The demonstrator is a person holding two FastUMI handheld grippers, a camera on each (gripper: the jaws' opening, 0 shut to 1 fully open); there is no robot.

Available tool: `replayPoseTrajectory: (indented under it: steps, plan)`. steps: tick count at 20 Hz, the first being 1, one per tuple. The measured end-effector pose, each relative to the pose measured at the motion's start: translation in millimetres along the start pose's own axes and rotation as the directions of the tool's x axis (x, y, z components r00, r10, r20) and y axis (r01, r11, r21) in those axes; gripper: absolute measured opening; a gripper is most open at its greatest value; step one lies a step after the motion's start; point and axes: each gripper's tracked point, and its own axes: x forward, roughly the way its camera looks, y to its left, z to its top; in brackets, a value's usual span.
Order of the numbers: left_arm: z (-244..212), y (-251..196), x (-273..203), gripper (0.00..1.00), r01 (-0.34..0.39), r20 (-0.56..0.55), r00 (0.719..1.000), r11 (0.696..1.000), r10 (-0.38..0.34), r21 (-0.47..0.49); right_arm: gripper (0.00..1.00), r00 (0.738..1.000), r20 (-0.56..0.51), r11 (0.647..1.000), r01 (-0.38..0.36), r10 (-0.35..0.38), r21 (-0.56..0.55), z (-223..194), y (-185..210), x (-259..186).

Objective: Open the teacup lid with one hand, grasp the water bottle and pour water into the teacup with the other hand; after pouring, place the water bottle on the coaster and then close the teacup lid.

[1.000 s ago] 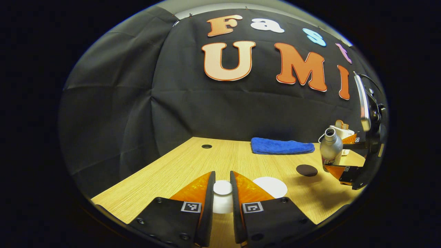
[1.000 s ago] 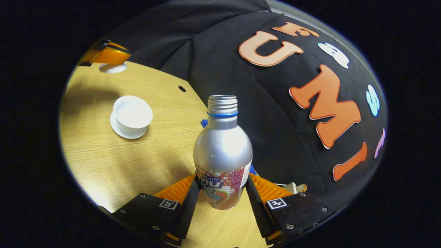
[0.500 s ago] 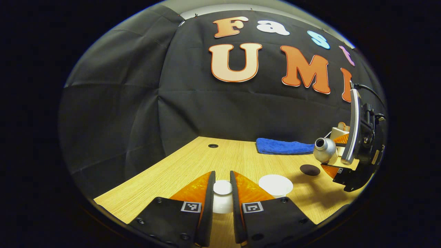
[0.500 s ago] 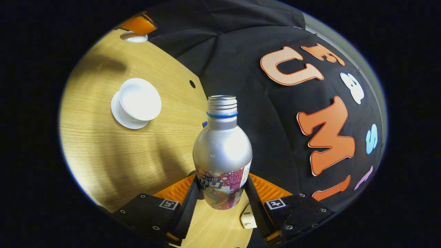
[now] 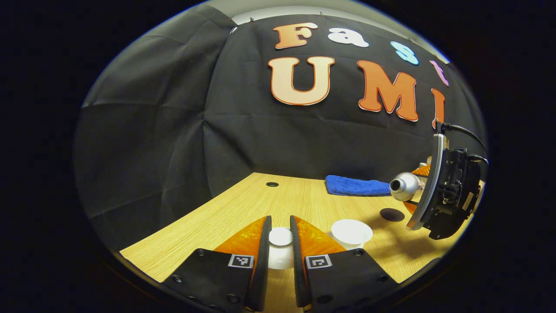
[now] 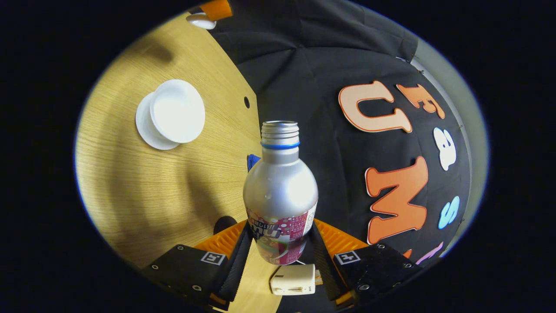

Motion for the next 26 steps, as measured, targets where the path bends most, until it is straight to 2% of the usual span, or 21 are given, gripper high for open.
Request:
replayPoseTrajectory:
  steps: [11,26]
  plan:
    - [-6.2,15.3,-2.1,0.29,-0.013,-0.001,1.000,1.000,0.013,-0.022,0.76,0.999,0.044,0.987,0.020,-0.013,-0.162,5.7,-2.4,-1.3]
    - [-10.4,19.6,-2.6,0.29,-0.011,-0.004,1.000,0.999,0.011,-0.038,0.76,0.996,0.081,0.923,0.068,-0.040,-0.378,13.1,-12.5,5.9]
